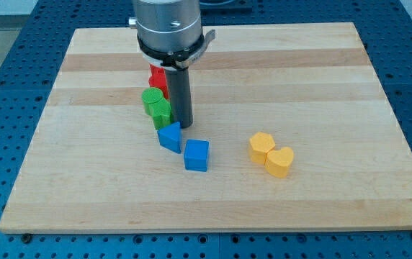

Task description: Slide the green star to the bottom of the green circle

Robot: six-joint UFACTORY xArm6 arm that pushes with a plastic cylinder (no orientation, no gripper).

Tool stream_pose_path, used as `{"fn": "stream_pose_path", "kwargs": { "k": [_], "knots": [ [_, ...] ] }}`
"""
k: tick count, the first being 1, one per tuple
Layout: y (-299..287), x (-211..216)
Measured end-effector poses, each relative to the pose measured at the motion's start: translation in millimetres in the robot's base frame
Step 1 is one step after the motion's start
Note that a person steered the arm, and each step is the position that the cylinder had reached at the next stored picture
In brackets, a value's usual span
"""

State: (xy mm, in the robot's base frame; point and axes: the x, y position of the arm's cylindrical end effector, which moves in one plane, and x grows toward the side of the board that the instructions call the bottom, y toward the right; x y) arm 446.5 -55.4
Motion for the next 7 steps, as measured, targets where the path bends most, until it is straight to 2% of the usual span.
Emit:
{"fn": "stream_pose_path", "kwargs": {
  "k": [2,7],
  "knots": [
    [-30.2,-0.4],
    [-50.9,-0.5]
  ]
}}
